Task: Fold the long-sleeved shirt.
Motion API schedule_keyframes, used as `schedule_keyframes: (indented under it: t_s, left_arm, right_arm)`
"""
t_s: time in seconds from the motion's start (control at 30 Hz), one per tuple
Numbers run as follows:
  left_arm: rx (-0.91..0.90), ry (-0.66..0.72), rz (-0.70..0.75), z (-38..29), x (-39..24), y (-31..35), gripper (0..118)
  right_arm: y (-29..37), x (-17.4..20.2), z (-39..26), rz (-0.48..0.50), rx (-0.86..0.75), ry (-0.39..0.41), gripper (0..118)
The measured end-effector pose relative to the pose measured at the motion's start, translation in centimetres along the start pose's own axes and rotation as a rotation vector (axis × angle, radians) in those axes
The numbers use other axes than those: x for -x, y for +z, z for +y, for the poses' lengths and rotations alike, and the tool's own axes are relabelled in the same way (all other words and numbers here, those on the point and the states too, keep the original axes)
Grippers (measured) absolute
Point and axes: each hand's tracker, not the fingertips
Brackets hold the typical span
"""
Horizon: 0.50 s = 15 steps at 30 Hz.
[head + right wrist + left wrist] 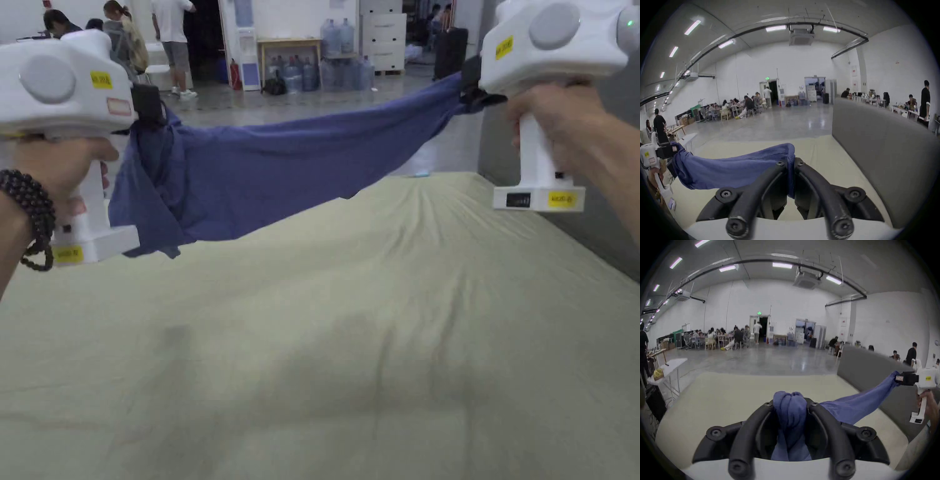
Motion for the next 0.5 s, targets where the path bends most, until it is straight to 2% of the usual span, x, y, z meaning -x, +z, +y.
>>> schedule_keyframes:
  t_s: [0.13, 0.3, 0.4, 0.5]
  left_arm:
    - [0.182, -0.027, 0.027, -10.8, 1.1, -4.9, 20]
    - [0.333, 0.002, 0.028, -21.2, 2.1, -6.7, 20]
    - [0.342, -0.010, 0.015, -23.6, 2.4, -3.8, 20]
    - [0.298, -0.019, -0.020, -25.2, 2.0, 1.6, 20]
  right_arm:
    - [-6.3, -1.9, -10.4, 0.010, 0.148, -0.045, 2]
    - [-9.7, -2.7, -21.1, 0.002, 0.341, -0.008, 2]
    - [-7.4, -3.3, -23.8, 0.021, 0.350, -0.001, 2]
    - [-1.9, -3.6, -25.5, 0.059, 0.338, 0.026, 2]
